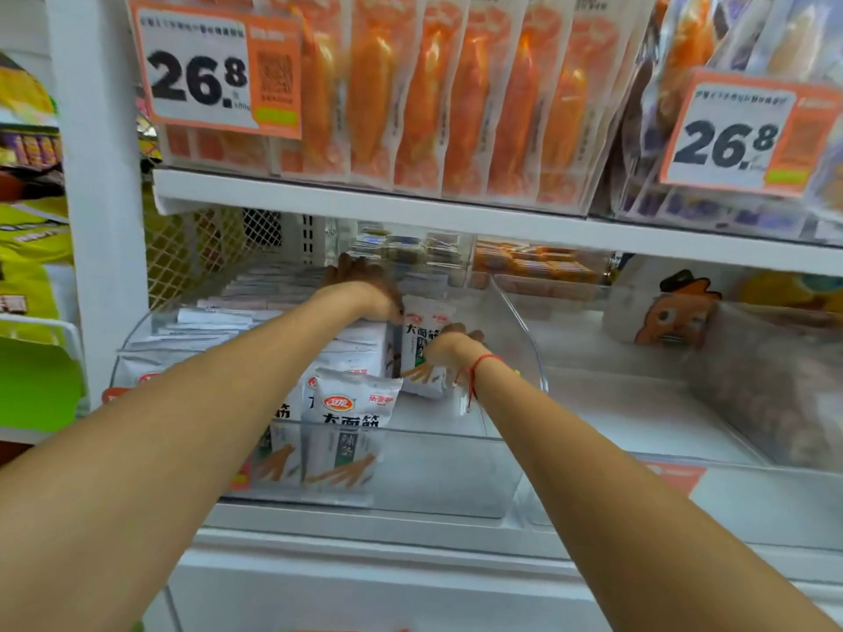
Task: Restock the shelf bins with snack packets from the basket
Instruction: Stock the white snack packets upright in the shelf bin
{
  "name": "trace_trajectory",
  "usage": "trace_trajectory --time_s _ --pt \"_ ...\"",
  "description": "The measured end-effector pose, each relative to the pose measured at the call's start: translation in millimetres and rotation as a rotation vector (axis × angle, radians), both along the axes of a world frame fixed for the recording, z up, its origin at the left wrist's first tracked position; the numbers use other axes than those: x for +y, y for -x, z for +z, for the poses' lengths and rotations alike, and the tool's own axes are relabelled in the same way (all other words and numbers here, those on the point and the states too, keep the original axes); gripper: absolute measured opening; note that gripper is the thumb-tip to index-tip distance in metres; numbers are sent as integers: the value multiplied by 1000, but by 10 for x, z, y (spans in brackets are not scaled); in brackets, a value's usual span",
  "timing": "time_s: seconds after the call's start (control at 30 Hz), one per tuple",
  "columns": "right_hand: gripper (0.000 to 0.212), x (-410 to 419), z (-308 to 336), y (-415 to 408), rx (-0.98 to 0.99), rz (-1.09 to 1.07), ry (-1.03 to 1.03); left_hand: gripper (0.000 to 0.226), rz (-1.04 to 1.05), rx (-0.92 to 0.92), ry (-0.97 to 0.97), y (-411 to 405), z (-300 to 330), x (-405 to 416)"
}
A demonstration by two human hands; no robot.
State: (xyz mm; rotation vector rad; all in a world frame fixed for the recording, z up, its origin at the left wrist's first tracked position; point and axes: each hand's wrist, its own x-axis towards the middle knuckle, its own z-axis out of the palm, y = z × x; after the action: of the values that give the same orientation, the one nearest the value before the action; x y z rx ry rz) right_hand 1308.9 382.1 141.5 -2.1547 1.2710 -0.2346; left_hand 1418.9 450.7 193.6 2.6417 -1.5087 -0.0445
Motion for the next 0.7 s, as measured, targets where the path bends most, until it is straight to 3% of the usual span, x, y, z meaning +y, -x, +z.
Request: trace_trajectory --time_s 0.1,0.2,0.27,0.37,0.43,0.53,0.7 --pt "54 -87 -46 36 -188 24 -128 44 -11 -54 106 68 52 100" --pt "58 -75 -64 -54 -163 28 -126 23 -109 -103 210 175 115 96" --pt "55 -20 -73 -124 -155 -3 -118 14 -191 -99 162 219 117 65" --pt "49 -55 -88 -113 -211 -80 -24 23 -214 -70 35 216 81 22" --pt "53 -92 -103 -70 -281 -120 11 37 -207 -116 -43 210 69 20" --pt "61 -69 -92 -6 -357 -107 -4 36 -200 -144 -105 207 67 56" --pt "57 54 -74 86 -212 -48 191 55 -120 -260 -110 319 73 101"
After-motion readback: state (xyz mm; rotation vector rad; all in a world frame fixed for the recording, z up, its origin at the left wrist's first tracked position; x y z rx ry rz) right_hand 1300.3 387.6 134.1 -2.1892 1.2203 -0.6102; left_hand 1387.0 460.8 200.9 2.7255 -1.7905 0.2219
